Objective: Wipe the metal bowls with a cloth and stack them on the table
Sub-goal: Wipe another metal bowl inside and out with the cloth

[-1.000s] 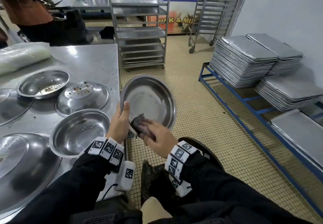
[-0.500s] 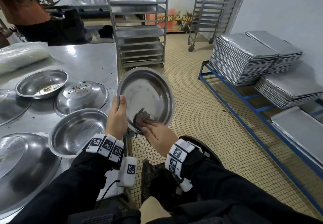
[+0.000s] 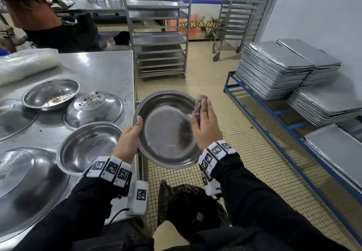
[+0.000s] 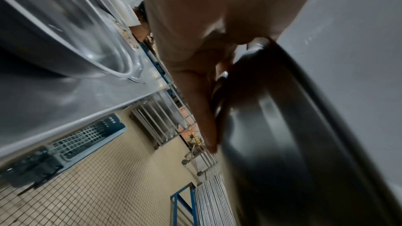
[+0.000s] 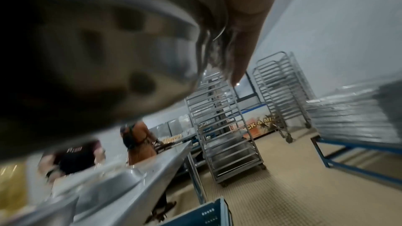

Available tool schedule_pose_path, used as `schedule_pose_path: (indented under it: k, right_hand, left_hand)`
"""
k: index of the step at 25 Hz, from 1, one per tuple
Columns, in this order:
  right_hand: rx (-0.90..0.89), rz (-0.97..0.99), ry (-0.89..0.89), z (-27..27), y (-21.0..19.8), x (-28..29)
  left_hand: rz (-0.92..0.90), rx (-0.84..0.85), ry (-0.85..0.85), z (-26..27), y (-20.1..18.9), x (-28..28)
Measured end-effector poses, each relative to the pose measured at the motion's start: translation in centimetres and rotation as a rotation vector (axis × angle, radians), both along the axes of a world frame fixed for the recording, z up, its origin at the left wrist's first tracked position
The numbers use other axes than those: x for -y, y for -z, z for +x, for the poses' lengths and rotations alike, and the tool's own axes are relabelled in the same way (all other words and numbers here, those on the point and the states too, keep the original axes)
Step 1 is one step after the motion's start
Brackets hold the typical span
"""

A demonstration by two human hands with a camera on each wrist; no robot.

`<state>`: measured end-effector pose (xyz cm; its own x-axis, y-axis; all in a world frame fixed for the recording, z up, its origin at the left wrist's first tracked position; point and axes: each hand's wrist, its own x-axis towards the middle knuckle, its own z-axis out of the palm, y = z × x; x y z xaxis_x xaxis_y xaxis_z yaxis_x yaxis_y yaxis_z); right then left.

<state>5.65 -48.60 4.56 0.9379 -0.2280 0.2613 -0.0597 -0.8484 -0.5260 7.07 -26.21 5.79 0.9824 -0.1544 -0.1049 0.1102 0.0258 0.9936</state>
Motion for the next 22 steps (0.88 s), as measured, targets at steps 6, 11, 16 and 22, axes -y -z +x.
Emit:
schedule_pose_path:
  k: [6,11,16,22]
  right_hand:
    - [-0.109,0.406,0.033,-0.4,-1.1,1.5]
    - [0.035,0.614,0.236,-0.9,-0.3,0.1]
    - [0.214,0.816,0.349,-1.4,-0.8,-2.5]
    - [0.129,0.662,0.268,-2.1,0.2,-2.7]
  left_hand:
    - [-0.068,-0.125,0.103,-0.1,0.7,-1.8]
    - [-0.068,0.041,0.028,0.1,-0.2,-2.0]
    - [-0.055,0.132,-0.026,-1.0,0.1,-0.5]
    - [-0.09,0.117,-0.161,-1.0,-0.7,-0.3]
